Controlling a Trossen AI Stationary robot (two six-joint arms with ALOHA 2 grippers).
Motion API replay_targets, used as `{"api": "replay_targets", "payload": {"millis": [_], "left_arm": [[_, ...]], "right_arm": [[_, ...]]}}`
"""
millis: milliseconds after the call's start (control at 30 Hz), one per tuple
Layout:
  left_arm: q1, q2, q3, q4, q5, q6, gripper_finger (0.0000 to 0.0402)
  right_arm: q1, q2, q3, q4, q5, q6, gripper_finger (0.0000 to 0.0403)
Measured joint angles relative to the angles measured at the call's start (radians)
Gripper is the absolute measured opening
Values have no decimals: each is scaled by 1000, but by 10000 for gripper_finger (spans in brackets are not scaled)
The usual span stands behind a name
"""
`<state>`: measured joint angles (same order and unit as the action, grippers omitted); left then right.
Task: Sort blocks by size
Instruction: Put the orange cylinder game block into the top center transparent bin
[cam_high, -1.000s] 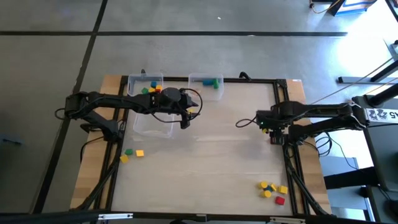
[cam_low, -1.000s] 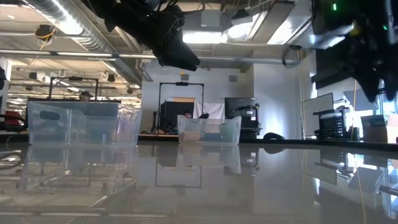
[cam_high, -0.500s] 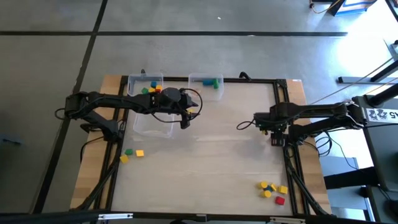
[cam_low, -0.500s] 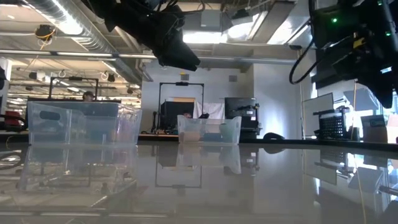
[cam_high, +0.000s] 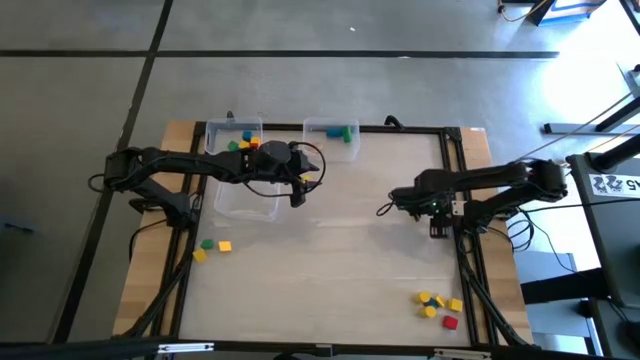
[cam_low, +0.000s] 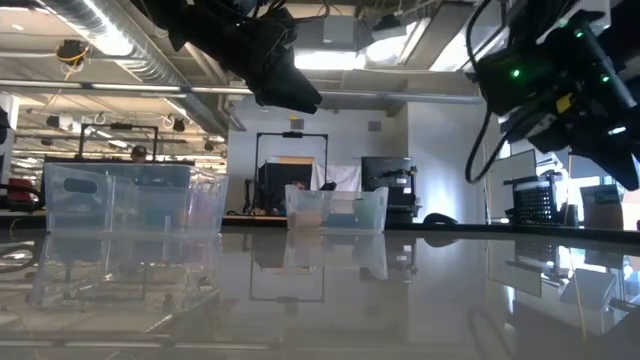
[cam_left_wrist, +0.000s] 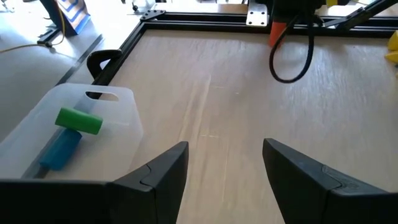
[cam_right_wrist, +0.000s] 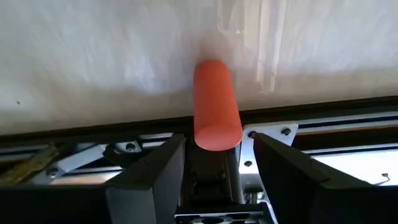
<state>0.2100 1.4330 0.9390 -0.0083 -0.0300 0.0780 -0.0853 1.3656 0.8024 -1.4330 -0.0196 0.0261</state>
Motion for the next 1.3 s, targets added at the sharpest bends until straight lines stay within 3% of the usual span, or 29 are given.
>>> {"api": "replay_targets", "payload": {"millis": [200, 533, 800, 1300], "left_arm": [[0, 0, 0, -3, 0, 0, 205], [0, 0, 0, -8, 0, 9, 205], [0, 0, 0, -12, 0, 12, 205], [0, 0, 0, -11, 0, 19, 205]], "right_arm": [[0, 69, 0, 4, 0, -27, 199], [0, 180, 0, 27, 1, -58, 236], [0, 278, 0, 30, 27, -113, 237], [0, 307, -34, 109, 18, -197, 237]]}}
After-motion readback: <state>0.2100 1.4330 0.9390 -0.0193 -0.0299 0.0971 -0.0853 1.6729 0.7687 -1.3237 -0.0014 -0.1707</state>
